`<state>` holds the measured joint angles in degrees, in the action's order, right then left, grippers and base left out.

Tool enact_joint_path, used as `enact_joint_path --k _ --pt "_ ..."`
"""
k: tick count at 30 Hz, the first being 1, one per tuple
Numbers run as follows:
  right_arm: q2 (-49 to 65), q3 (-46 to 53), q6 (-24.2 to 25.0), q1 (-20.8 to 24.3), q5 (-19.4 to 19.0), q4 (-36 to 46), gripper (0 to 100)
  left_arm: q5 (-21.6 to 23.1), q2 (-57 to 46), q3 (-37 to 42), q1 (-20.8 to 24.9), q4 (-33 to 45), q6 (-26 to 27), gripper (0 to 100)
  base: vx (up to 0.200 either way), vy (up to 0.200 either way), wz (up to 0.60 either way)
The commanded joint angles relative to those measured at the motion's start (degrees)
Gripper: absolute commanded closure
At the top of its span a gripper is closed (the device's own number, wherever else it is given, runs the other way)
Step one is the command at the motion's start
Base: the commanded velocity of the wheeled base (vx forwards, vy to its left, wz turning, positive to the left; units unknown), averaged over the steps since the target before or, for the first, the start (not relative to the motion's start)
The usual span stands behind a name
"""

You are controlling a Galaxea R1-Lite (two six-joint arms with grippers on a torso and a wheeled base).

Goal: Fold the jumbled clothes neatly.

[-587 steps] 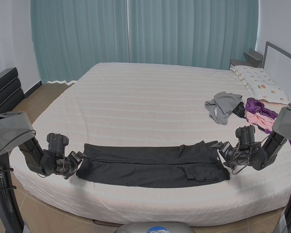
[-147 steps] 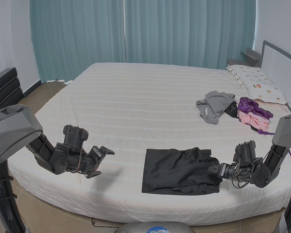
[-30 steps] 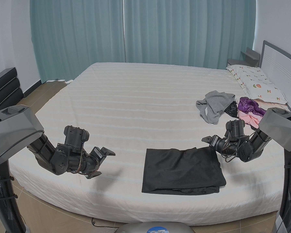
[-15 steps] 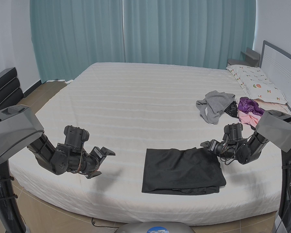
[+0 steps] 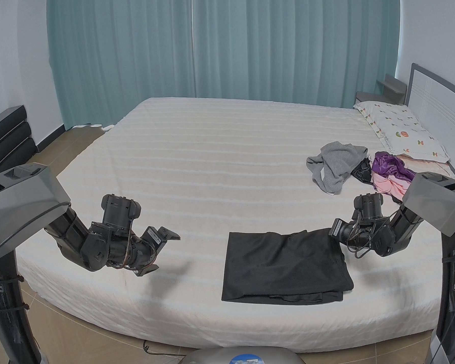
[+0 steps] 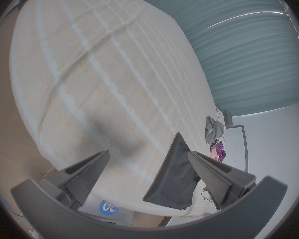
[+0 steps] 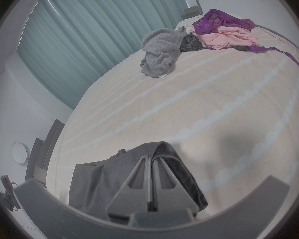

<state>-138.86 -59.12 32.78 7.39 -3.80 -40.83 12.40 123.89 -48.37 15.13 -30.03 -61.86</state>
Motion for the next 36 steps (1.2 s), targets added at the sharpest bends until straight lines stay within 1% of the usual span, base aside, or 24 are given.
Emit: enact_joint_path --k 1,9,11,15,25,27,29,32,34,36 --pt "0.96 0.33 0.09 -1.15 0.11 -0.04 100 -1.68 1.35 -1.29 0.08 -0.03 -0.20 0 0.000 0.000 0.00" --pt "1.49 1.20 0.35 -1.76 0.46 0.05 100 -1.76 1.88 -3.83 1.04 0.05 -0.20 0 0.000 0.000 0.00" --pt "1.49 1.20 0.35 -2.55 0.38 0.05 100 -1.85 2.67 -6.74 1.39 0.49 -0.11 0 0.000 0.000 0.00" --pt "1.31 1.20 0.35 -2.55 0.38 0.05 100 -1.85 4.43 -12.18 1.66 0.67 -0.11 0 0.000 0.000 0.00" --pt "0.96 1.82 0.53 -2.47 0.46 0.05 100 -2.29 12.69 -23.43 8.78 0.76 0.07 0 0.000 0.000 0.00" --pt "1.05 1.91 0.62 -2.38 0.55 0.05 100 -2.55 14.01 -24.93 9.39 0.76 0.07 0 0.000 0.000 0.00" --pt "1.14 1.91 0.71 -2.47 1.17 0.05 100 -4.75 16.56 -28.80 10.27 1.11 0.95 0 0.000 0.000 0.00" --pt "0.61 1.38 1.06 -2.64 2.84 0.31 100 -5.72 19.28 -32.93 10.97 3.75 2.70 0 0.000 0.000 0.00" --pt "-0.09 0.50 1.06 -2.55 2.92 1.10 100 -6.60 20.60 -34.95 11.15 5.33 3.50 0 0.000 0.000 0.00" --pt "-0.88 -0.99 1.15 -2.29 3.19 2.51 100 -8.79 22.53 -38.11 11.33 6.56 3.76 0 0.000 0.000 0.00"
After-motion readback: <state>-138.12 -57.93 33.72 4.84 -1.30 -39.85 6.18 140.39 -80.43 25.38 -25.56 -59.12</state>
